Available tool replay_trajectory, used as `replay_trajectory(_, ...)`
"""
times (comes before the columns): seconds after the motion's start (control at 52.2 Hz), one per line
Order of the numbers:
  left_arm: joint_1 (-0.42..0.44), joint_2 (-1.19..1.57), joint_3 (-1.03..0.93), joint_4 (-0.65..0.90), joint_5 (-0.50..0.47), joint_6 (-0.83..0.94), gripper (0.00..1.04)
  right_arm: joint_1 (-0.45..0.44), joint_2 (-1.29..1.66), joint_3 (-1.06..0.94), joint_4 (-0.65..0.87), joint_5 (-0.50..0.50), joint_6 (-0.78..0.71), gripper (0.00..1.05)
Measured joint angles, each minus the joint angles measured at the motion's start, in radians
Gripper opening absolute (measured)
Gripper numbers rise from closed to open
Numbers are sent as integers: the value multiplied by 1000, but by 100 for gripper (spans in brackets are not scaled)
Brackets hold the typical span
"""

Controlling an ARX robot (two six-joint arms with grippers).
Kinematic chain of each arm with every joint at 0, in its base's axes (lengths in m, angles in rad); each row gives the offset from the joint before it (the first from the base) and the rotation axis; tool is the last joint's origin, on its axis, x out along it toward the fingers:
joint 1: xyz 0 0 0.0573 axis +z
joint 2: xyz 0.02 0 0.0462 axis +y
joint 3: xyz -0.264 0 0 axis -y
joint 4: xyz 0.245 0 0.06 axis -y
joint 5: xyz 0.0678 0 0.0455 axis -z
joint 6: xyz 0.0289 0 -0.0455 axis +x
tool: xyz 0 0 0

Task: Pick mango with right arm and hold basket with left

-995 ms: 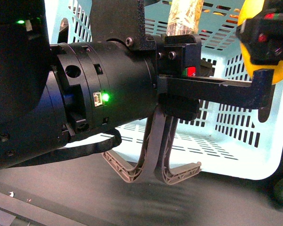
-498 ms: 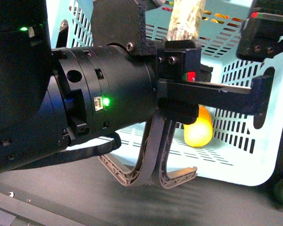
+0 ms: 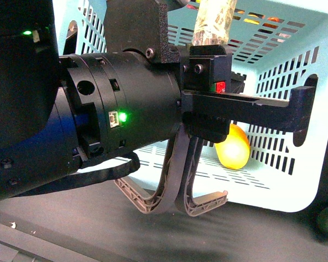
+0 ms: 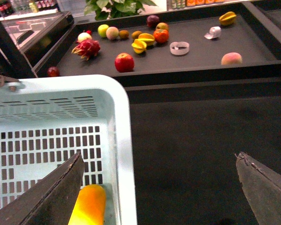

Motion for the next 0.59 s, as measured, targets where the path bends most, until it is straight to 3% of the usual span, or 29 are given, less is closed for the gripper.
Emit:
replay_trajectory(0.23, 0, 0, 0, 0, 7, 0, 8, -66, -348, -53, -271, 57, 47, 97)
replay_trajectory(0.459, 0, 0, 0, 0, 6, 0, 8, -63, -691, -76, -582, 140, 144, 97)
replay_trajectory(0.593, 0, 0, 0, 0, 4, 1, 8, -56, -731, -77, -593, 144, 159, 97)
